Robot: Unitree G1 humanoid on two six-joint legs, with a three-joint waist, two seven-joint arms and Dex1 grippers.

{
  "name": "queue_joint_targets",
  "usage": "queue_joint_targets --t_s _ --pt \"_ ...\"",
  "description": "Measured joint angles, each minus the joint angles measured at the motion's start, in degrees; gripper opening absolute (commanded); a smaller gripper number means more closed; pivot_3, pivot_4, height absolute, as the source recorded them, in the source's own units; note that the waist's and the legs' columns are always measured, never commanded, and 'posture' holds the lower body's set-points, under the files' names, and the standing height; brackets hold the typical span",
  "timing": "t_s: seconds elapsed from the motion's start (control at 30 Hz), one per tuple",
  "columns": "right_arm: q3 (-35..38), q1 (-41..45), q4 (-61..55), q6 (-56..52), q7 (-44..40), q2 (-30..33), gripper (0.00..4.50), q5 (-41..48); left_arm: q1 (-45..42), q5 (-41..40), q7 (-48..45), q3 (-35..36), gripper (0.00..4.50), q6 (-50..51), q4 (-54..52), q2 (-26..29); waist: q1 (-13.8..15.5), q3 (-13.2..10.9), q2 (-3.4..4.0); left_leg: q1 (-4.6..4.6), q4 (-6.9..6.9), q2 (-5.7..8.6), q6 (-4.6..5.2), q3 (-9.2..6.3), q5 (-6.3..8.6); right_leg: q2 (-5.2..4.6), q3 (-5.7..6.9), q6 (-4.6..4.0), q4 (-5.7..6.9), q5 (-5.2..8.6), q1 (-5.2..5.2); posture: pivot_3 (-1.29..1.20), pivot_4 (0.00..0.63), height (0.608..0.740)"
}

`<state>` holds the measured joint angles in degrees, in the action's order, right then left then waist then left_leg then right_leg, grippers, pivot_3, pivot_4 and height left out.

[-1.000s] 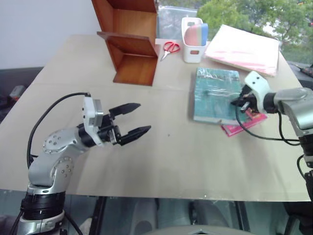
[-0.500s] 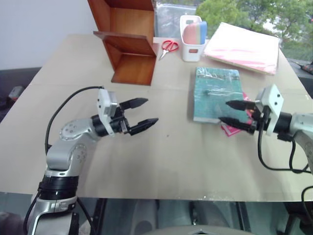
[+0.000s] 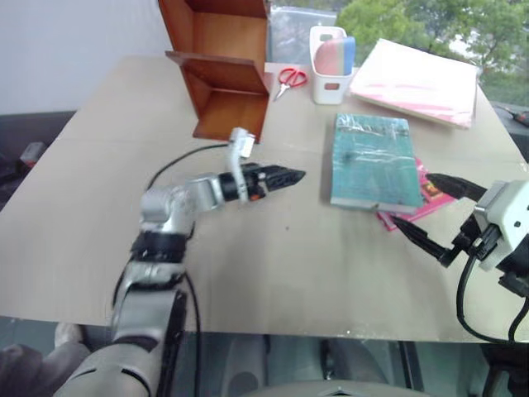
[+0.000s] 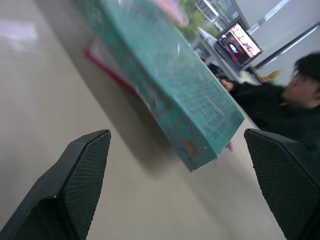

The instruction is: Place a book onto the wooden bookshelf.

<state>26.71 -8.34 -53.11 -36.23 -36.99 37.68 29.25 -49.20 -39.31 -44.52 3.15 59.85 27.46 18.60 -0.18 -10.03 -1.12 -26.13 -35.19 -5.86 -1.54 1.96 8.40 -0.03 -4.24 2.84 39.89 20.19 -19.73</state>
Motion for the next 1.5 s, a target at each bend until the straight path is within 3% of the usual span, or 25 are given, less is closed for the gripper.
queue_joint_targets --t_s 0.23,0.5,0.77,0.97,1.13,1.33,1.5 --pt "-3.41 -3.23 -4.95 -0.75 9.30 -1.75 4.45 0.36 -15.99 0.08 4.48 9.02 4.50 -2.51 31.34 -8.23 -0.57 -0.01 -0.02 -0.26 -0.01 0.13 -0.01 -0.23 -0.01 -0.06 0.19 0.00 -0.06 0.00 -0.06 0.00 0.150 0.740" --pt "-7.77 -2.94 -4.94 0.27 16.50 0.02 4.45 -0.57 -21.54 3.21 4.91 14.92 4.50 -8.35 46.00 -10.92 -0.46 -0.01 -0.02 -0.27 0.02 0.16 -0.18 -0.30 -0.11 -0.07 0.27 0.00 -0.07 0.01 -0.06 0.00 0.150 0.740" --pt "-10.15 -3.46 -4.94 2.27 20.34 2.06 4.45 -0.15 -23.05 7.78 0.33 14.87 4.50 -8.98 47.57 -12.78 -0.43 -0.01 -0.01 -0.28 0.02 0.18 -0.26 -0.32 -0.16 -0.08 0.30 0.00 -0.06 0.02 -0.05 0.00 0.150 0.740" --pt "-10.27 -5.01 -4.94 4.12 22.42 3.80 4.45 0.71 -23.01 14.93 -18.37 5.09 4.50 0.41 46.22 -12.62 -0.47 -0.01 -0.01 -0.28 0.01 0.19 -0.28 -0.35 -0.18 -0.08 0.32 0.00 -0.04 0.02 -0.04 0.00 0.150 0.740" --pt "-10.42 -3.21 -4.93 3.55 22.13 3.78 4.45 0.73 -21.29 16.70 -31.20 -3.06 4.50 7.33 38.25 -12.98 -0.50 0.00 0.00 -0.28 0.01 0.18 -0.29 -0.39 -0.18 -0.08 0.33 -0.01 -0.03 0.02 -0.03 0.00 0.150 0.740" --pt "-11.78 -0.72 -4.21 2.69 20.83 3.61 4.45 0.29 -19.90 15.63 -29.43 -0.45 4.50 10.14 35.79 -11.23 -0.57 0.00 0.00 -0.28 0.00 0.18 -0.16 -0.43 -0.11 -0.08 0.34 0.00 -0.02 0.02 -0.04 0.00 0.150 0.740" --pt "-12.53 0.68 -3.83 2.62 19.94 3.48 4.45 -0.08 -19.17 14.78 -19.87 5.86 4.50 10.43 36.32 -10.86 -0.22 0.00 0.00 -0.34 -0.05 0.19 -0.16 -0.50 -0.10 -0.10 0.43 0.00 -0.04 0.02 -0.03 0.00 0.150 0.740"
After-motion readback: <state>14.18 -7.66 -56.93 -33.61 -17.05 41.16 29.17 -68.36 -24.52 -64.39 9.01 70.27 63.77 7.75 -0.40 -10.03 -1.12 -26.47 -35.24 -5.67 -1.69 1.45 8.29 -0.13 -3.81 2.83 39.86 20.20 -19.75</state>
